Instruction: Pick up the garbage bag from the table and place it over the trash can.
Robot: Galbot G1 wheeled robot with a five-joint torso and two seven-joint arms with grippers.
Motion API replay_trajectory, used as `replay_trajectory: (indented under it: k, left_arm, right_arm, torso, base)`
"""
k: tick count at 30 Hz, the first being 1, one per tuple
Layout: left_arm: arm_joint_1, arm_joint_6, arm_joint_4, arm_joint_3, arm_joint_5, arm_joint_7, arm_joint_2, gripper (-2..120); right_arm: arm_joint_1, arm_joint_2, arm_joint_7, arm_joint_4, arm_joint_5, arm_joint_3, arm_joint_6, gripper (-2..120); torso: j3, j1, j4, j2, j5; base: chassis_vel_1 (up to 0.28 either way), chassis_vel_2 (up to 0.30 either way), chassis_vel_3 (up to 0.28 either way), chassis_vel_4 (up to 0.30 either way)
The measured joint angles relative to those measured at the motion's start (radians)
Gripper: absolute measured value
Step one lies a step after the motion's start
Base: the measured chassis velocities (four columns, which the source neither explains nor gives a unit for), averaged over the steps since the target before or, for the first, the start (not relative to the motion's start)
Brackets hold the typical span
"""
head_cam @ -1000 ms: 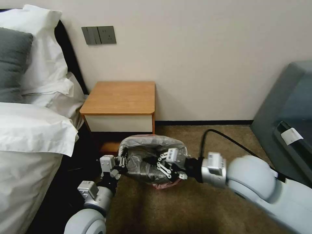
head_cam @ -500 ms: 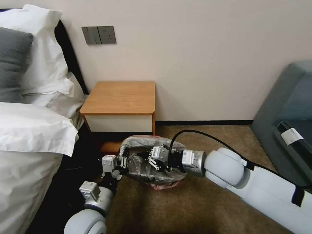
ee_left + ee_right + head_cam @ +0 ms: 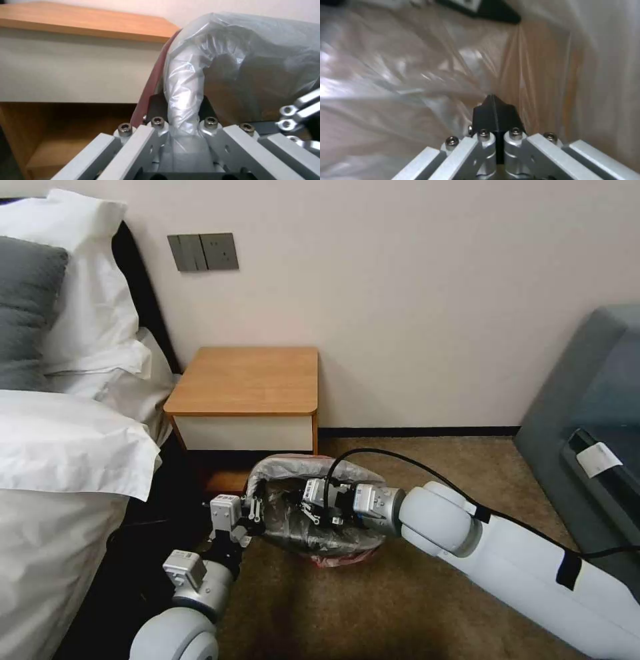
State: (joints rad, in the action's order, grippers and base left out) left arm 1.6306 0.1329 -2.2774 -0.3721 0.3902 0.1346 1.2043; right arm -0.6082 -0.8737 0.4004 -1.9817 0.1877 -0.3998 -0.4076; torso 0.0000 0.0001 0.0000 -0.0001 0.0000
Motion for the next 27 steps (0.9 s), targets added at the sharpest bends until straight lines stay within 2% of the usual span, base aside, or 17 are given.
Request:
replay_trajectory:
  k: [15, 27]
  left_arm:
    - [0.002, 0.004, -0.017, 0.001, 0.006, -0.010, -0.002, 5]
    - [0.001, 0.010, -0.026, 0.012, 0.004, -0.018, 0.009, 5]
  right_arm:
    - [-0.005, -0.019, -0.017, 0.081, -0.027, -0.010, 0.002, 0]
    - [0.004, -0.037, -0.017, 0.106, -0.133, -0.036, -0.044, 0]
  torso:
    - [0.000, 0.000, 0.0000, 0.000, 0.0000]
    - [0.000, 0.000, 0.0000, 0.000, 0.0000]
  base:
    - [0.000, 0.000, 0.000, 0.000]
    - [0.000, 0.000, 0.000, 0.000]
